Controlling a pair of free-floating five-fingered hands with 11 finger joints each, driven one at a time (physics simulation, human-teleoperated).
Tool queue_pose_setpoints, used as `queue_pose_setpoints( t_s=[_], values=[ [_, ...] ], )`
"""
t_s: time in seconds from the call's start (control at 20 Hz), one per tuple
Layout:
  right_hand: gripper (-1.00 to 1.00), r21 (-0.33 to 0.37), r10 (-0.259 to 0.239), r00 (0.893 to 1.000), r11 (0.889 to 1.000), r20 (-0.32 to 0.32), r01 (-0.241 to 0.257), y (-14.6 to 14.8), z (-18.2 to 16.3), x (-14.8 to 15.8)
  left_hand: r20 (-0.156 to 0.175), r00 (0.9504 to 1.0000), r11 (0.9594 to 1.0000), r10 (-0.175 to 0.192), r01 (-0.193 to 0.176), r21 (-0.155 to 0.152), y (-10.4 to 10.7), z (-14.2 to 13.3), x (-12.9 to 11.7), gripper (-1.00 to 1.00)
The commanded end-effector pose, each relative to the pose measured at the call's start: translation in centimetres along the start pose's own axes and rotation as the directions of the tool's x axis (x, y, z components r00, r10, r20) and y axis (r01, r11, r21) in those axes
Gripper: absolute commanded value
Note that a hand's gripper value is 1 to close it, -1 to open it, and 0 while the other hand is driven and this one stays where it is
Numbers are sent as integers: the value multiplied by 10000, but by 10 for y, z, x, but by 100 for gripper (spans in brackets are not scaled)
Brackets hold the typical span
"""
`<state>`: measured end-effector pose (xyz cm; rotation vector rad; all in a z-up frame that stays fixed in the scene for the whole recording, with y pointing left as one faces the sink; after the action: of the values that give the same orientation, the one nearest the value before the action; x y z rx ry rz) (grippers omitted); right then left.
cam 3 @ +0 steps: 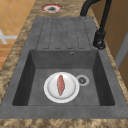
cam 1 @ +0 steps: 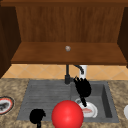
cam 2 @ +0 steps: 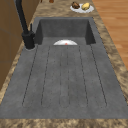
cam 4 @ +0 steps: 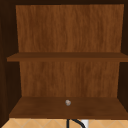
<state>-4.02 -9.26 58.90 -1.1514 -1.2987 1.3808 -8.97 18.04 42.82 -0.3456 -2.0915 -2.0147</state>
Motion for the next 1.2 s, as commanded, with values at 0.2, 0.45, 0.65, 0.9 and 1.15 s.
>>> queue_pose_setpoints(
  t_s=[0.2,0.45,0.65,0.9,1.15],
  values=[
    [-100,-10,-23,10000,10000,5,23,-65,35,19,0,10000,10000,0,0,0,0,0,0,0],
    [-100,-19,-39,10000,10000,-42,39,-106,57,28,0,10000,10000,0,0,0,0,0,0,0],
    [-100,-86,-38,10000,10000,-92,38,-138,65,31,0,10000,10000,0,0,0,0,0,0,0],
    [-100,-68,120,9998,9999,-147,-121,-179,65,33,0,10000,10000,0,0,0,0,0,0,0],
    [-100,0,242,9995,9997,-180,-242,-220,64,38,0,10000,10000,0,0,0,0,0,0,0]
  ],
)
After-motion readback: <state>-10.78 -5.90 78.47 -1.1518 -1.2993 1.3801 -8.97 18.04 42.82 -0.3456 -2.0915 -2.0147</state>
